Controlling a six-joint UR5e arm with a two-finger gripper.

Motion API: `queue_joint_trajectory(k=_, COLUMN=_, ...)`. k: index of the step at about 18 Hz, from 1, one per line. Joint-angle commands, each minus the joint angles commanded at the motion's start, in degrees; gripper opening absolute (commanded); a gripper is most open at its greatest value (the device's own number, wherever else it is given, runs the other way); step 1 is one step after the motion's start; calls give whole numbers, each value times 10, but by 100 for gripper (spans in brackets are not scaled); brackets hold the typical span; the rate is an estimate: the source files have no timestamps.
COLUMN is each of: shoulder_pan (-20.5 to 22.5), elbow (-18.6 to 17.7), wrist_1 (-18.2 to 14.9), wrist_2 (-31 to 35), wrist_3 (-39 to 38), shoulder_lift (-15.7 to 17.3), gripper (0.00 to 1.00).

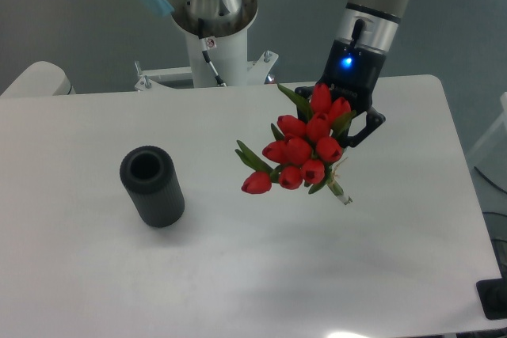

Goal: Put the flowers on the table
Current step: 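Carry the red tulip bunch in the gripper across the table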

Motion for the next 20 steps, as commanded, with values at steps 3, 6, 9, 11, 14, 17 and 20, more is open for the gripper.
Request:
queue_joint_trajectory(k=3, shoulder_pan=1, elbow=3, wrist_1=0, wrist_2=1, wrist_3=7, shoulder_lift=-3, gripper=35)
queue_joint_trajectory(k=6, shoulder_pan=2, elbow=11, wrist_1=0, wrist_2=36, wrist_3=8, shoulder_lift=-5, gripper=35)
queue_joint_trajectory(k=9, shoulder_pan=0, elbow=25, wrist_1=0, wrist_2=100, wrist_3=9, shoulder_lift=-11, gripper=35)
queue_joint_trajectory(k=11, shoulder_pan=0, elbow=44, wrist_1=-2, wrist_2=123, wrist_3=7, shoulder_lift=-19, gripper=35)
queue_joint_trajectory(k=14, shoulder_pan=-18, elbow=54, wrist_1=0, wrist_2=204, wrist_3=8, shoulder_lift=-26, gripper=34)
queue_joint_trajectory(k=17, shoulder_pan=-47, elbow=55, wrist_1=1, wrist_2=268, wrist_3=15, shoulder_lift=-32, gripper=33)
queue_joint_trajectory(k=20, shoulder_pan=-89, elbow=67, wrist_1=2, wrist_2=353, wrist_3=17, shoulder_lift=-47, gripper=34)
